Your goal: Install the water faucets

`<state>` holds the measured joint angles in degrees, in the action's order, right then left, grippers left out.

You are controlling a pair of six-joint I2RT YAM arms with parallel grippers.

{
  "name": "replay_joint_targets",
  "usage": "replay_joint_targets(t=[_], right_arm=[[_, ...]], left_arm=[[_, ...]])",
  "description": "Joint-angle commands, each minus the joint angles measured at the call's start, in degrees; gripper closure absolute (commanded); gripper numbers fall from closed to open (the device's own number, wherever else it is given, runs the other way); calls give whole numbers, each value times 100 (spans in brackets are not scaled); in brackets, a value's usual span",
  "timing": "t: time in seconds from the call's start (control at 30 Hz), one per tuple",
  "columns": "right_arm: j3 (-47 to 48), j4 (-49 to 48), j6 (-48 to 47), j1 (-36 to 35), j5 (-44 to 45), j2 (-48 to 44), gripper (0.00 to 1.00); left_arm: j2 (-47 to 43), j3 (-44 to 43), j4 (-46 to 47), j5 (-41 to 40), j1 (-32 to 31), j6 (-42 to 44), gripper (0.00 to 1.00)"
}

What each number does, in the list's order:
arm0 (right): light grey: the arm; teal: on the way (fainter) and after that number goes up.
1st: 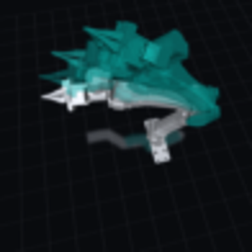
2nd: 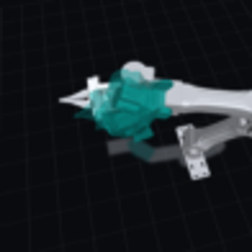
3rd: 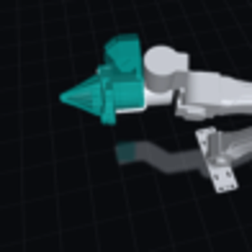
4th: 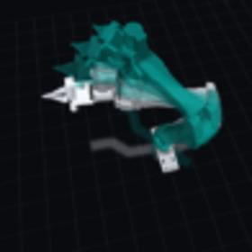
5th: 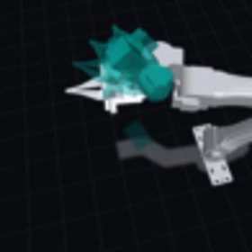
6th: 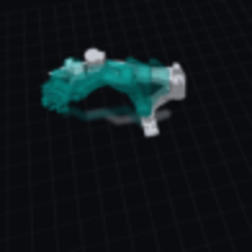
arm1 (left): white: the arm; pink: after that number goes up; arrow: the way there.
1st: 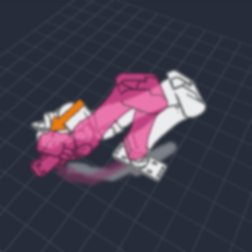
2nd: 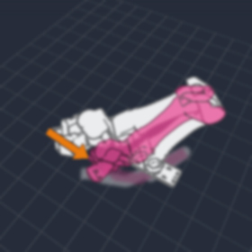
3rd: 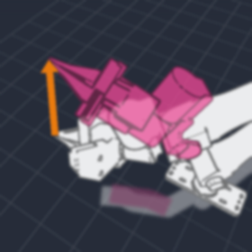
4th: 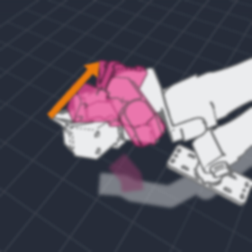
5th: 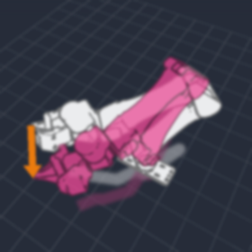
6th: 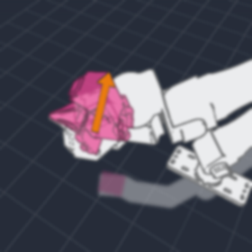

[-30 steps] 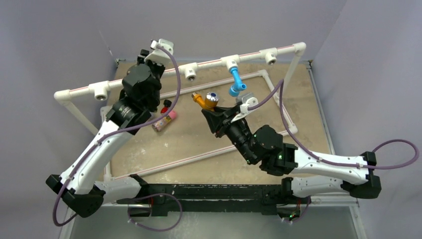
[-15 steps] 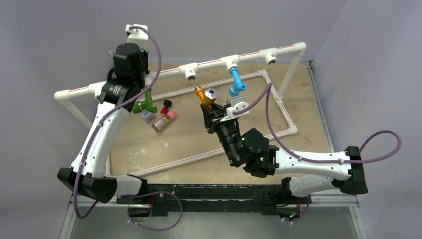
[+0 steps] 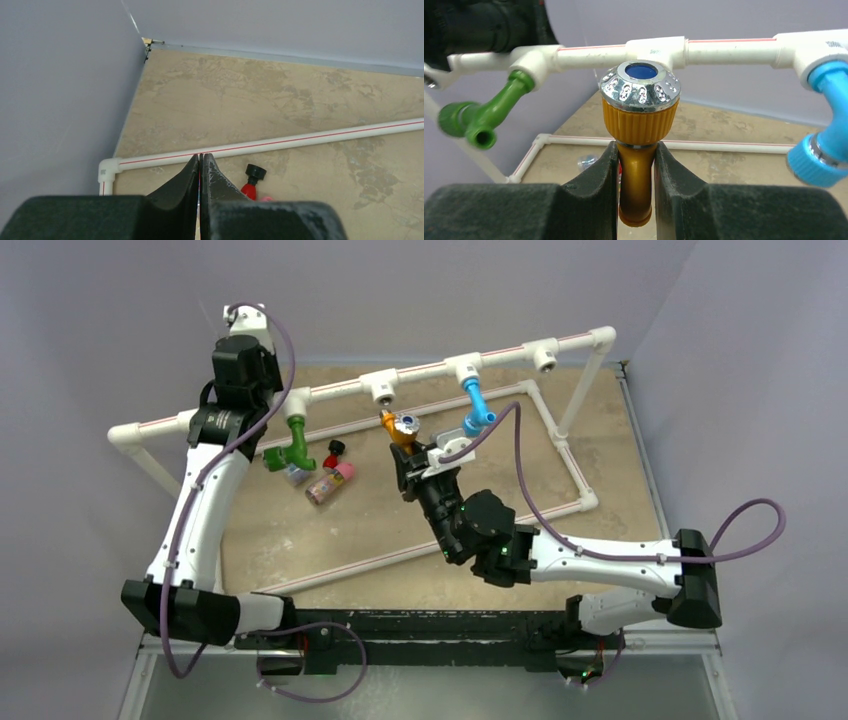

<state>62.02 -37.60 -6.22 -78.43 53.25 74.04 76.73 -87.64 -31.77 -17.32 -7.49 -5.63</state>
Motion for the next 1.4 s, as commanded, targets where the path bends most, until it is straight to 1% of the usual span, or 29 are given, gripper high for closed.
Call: replay_joint_targets(t=[0.0,0.2,0.33,0.67,0.9,1.07,1.37], right_arm=[[468,-341,131,255,-240,192,100],[684,-367,139,478,-234,478,100],[684,-400,106,569,-69,552,100],[476,-361,216,602,300,422,100],[331,-124,497,596,486,207,100],[224,-46,578,592,449,94,100],[548,-357,300,592,379,443,100]], left_arm=[[-621,512,56,248,-7,-240,100],[-765,732,40,603,-24,-432,100],[-747,752,59,658,-55,-482,100],[-458,612,116,576,-95,-553,100],[-243,412,45,490,-95,-641,100],[-174,320,-5,488,-95,-668,100],[-218,355,-14,541,-95,-668,100]])
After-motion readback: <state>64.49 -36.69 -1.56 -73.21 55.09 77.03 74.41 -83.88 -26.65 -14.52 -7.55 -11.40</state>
